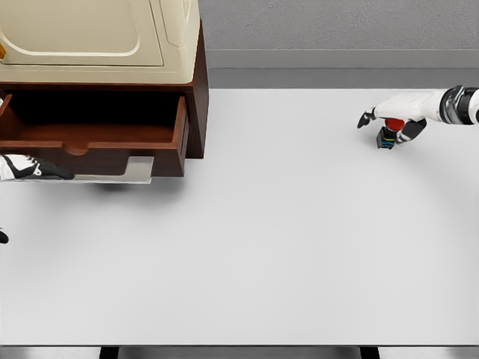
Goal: Open the cabinet drawer with left arm, and place a switch into the drawer with right arm
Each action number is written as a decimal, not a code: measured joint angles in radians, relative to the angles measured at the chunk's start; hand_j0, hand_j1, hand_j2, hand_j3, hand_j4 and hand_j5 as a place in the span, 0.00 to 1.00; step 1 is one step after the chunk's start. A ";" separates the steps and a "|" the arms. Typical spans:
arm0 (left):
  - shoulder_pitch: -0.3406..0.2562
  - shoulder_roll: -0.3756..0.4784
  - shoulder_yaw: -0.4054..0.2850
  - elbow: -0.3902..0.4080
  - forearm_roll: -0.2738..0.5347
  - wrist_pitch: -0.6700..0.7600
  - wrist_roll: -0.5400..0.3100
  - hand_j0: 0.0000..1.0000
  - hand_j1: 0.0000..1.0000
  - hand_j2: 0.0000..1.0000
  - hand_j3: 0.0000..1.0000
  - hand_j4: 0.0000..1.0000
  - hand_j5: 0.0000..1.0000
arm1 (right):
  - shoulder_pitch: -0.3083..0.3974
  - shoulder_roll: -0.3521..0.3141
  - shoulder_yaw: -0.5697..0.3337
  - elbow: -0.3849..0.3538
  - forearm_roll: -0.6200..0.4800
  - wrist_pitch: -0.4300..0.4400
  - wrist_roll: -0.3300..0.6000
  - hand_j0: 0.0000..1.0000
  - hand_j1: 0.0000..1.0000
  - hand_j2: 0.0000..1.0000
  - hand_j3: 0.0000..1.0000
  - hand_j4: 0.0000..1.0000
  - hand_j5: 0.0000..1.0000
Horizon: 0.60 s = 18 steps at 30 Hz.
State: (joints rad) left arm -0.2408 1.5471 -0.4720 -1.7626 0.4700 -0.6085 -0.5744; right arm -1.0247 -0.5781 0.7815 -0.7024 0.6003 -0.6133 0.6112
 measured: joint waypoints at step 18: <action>0.069 -0.086 -0.002 -0.001 -0.082 -0.005 -0.006 1.00 1.00 1.00 1.00 1.00 1.00 | -0.006 0.003 0.017 -0.002 0.004 0.000 0.000 1.00 1.00 1.00 1.00 1.00 1.00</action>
State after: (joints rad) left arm -0.1717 1.4613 -0.4744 -1.7639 0.3880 -0.6131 -0.5805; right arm -1.0308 -0.5748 0.7983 -0.7049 0.6047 -0.6132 0.6111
